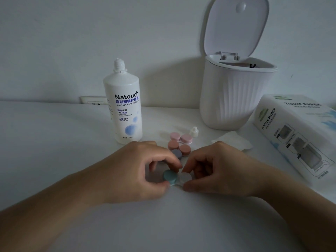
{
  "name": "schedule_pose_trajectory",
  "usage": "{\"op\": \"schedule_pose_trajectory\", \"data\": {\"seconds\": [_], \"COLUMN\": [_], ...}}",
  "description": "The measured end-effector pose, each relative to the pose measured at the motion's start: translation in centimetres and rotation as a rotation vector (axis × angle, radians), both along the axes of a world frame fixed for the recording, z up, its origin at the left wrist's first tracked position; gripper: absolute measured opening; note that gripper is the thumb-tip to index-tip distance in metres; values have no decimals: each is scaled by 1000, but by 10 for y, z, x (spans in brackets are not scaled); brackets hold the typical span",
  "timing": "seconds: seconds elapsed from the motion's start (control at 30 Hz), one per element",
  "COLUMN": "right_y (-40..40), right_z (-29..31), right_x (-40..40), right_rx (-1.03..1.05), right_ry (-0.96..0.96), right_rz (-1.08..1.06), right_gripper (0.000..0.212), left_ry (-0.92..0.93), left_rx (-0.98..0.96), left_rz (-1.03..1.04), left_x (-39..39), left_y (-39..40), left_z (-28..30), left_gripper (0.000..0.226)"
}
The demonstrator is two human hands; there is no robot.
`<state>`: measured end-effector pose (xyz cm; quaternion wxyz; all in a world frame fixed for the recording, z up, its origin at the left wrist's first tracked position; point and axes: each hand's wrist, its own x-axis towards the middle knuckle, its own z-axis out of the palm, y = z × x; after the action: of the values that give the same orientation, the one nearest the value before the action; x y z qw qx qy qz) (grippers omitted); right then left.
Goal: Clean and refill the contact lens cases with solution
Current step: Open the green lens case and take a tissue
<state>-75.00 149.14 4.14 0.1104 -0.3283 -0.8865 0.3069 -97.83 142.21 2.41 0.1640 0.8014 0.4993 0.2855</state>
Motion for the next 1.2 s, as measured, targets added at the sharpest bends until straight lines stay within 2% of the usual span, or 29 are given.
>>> {"op": "schedule_pose_trajectory", "data": {"seconds": [0.2,0.47,0.57,0.7,1.0,1.2], "right_y": [-1,0,0,0,0,0], "right_z": [1,2,3,2,2,2], "right_x": [0,0,0,0,0,0], "right_rx": [4,-7,-20,-12,-11,-20], "right_ry": [-13,-15,-26,-22,-28,-27], "right_rz": [-1,3,6,7,0,-1], "right_gripper": [18,18,19,19,19,18], "left_ry": [47,41,38,-24,-25,-6], "left_rx": [0,-12,-14,-42,-80,-25], "left_rz": [-18,6,-11,-13,-37,10], "left_x": [3,1,1,-2,8,2], "left_y": [4,3,4,3,5,3], "left_z": [0,-2,-1,-3,-6,-6], "left_gripper": [42,41,50,47,45,47]}}
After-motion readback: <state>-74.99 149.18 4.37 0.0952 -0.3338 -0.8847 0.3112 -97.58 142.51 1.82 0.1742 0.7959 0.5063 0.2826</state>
